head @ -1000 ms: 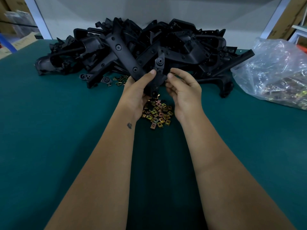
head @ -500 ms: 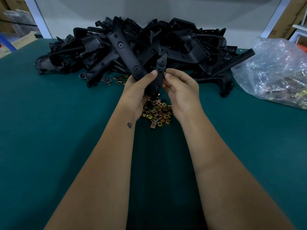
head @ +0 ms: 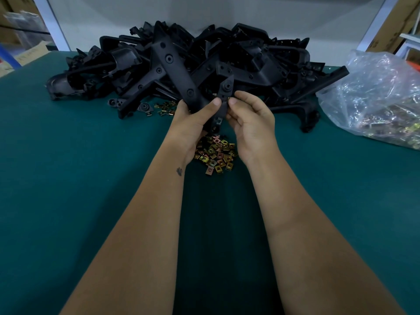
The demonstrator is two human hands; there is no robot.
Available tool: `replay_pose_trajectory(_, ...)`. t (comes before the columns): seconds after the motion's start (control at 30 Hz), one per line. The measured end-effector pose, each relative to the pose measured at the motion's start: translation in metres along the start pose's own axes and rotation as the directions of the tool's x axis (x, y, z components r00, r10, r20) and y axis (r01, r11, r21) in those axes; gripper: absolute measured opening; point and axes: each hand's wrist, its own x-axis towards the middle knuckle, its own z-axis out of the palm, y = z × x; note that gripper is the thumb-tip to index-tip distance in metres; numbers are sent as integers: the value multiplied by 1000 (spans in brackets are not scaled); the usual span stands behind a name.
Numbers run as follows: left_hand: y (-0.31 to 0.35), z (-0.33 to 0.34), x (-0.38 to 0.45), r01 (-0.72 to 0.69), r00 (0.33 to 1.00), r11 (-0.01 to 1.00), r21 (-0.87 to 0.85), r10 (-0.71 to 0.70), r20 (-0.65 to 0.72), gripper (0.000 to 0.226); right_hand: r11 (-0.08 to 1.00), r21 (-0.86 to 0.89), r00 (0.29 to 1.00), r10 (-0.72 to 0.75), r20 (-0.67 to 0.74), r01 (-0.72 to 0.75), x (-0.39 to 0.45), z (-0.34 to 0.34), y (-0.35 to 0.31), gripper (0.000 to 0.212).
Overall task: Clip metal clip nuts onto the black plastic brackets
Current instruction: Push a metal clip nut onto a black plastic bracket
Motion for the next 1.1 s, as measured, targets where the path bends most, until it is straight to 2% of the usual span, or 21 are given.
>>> replay_pose_trajectory(0.1,-1,0,0,-30,999,999,34,30,14,52,1000,1,1000,-4,-1,4,-1,0,0,14)
replay_pose_trajectory(0.23,2,1,-3,-46,999,997,57,45,21,77,1000,-13,1000,-13,-4,13,-2,0,1,13)
replay_pose_trajectory(0.37,0,-1,-3,-67,997,995,69,65,35,56,996,-72,999,-45,-4,45,-2,-1,1,13)
replay_pose_trajectory(0.6,-2,1,-2,-93,994,987,128,85,66,52,1000,-21,1000,-23,-16,23,-7,6,3,14)
replay_pose_trajectory(0.83,2,3,-3,-49,998,991,124,45,35,77,999,-2,999,-40,-13,40,-8,6,2,12)
replay_pose_trajectory(1.0,2,1,-2,20,1000,999,-48,-21,-13,47,997,80,999,14,34,-16,-7,7,2,18)
replay_pose_trajectory(1.1,6,-2,-2,43,998,988,-150,-51,-49,43,998,-67,1000,-6,-4,6,-6,2,1,20)
